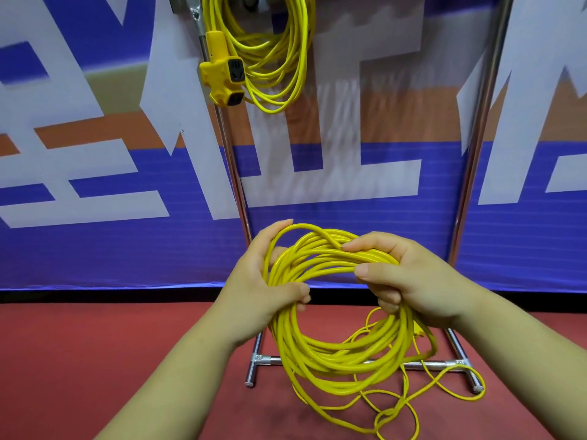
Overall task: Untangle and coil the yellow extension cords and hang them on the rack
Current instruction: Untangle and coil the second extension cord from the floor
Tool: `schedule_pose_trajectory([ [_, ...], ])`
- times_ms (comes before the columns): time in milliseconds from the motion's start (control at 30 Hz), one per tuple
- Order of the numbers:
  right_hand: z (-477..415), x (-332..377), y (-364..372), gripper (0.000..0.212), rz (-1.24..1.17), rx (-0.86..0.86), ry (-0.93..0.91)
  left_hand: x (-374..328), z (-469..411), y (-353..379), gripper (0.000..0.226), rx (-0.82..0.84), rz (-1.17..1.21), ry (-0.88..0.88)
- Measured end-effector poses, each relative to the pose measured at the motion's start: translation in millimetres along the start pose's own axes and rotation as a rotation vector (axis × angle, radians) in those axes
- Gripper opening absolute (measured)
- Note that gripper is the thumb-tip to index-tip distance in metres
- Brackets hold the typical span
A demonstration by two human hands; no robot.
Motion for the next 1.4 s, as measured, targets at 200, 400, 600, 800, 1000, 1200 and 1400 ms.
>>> schedule_pose_trajectory([
  [200, 1.4, 2.1, 3.0, 0.065, 0.075, 0.013, -0.028, 3.5, -0.5, 5.0, 0.078, 0.07, 0.148, -0.029],
  [400, 3.6, 2.9, -1.6, 0.079, 0.19, -0.069, -0.02, -5.2, -0.7, 0.9, 0.054, -0.036, 0.075, 0.034],
  [600, 5.0, 0.9, -1.2, 0.078, 0.136, -0.027, 0.033, -7.5, -0.7, -4.1, 0.046, -0.109, -0.019, 0.045],
  [800, 3.3, 9.0, -5.5, 0.099, 0.494, -0.082, -0.041, -12.5, 1.7, 5.7, 0.043, -0.019, -0.073, 0.053],
  [1000, 4.8, 24.0, 8.2, 0.09, 0.607, -0.022, -0.195, -21.4, 3.1, 10.2, 0.039, 0.033, -0.044, 0.066],
  [1200, 0.9, 17.0, 5.3, 0.052, 0.4, -0.013, -0.14, -21.4, 3.8, 12.4, 0.039, 0.033, -0.052, 0.062],
  [1400, -2.3, 13.1, -5.7, 0.051, 0.289, -0.152, -0.128, -18.9, 0.8, 7.3, 0.042, -0.022, -0.065, 0.083],
])
Point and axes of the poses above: each hand's wrist, its own z-axis away from the middle knuckle, its own y-axis out of the palm, x = y × z, the point moved 8 cm from there along -z, towards the middle knuckle, and after that the axes turned 7 degrees about z, right-handed, at the moved point
